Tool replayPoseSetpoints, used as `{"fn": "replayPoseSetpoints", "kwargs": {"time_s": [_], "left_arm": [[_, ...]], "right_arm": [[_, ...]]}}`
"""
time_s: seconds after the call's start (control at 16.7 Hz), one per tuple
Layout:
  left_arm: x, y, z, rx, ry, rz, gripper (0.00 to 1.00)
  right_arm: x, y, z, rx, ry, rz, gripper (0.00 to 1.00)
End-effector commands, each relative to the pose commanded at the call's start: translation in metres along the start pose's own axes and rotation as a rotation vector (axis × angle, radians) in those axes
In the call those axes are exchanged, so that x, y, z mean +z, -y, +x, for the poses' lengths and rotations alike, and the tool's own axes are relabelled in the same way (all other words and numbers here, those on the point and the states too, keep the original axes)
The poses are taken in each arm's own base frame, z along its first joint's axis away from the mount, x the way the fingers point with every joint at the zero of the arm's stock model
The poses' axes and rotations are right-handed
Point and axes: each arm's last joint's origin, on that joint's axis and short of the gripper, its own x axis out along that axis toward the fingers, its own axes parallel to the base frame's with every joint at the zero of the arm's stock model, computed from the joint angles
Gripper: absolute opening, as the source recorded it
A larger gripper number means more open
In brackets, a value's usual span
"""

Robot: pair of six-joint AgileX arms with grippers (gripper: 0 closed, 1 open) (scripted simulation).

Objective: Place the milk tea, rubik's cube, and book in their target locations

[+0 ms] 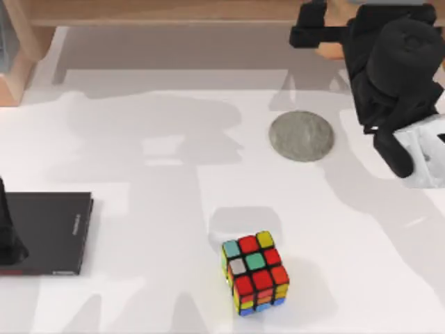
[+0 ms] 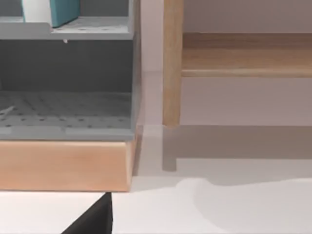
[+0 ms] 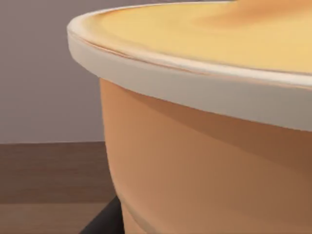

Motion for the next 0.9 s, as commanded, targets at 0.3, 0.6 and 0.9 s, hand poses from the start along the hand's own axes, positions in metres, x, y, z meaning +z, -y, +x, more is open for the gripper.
{"fn": "replayPoseSetpoints", "kwargs": {"time_s": [0.3,0.6,0.9], "left_arm": [[0.000,0.000,0.000,0.000,0.000,0.000,1.00],[0.000,0.000,0.000,0.000,0.000,0.000,1.00],[0.000,0.000,0.000,0.000,0.000,0.000,1.00]], "right_arm": [[-0.060,-0.029,-0.018,-0.029,-0.066,-0.031,0.00],[-0.081,-0.035,-0.026,-0.047,-0.091,-0.051,0.00],[-0.083,-0.034,-0.025,-0.048,-0.089,-0.047,0.00]]}}
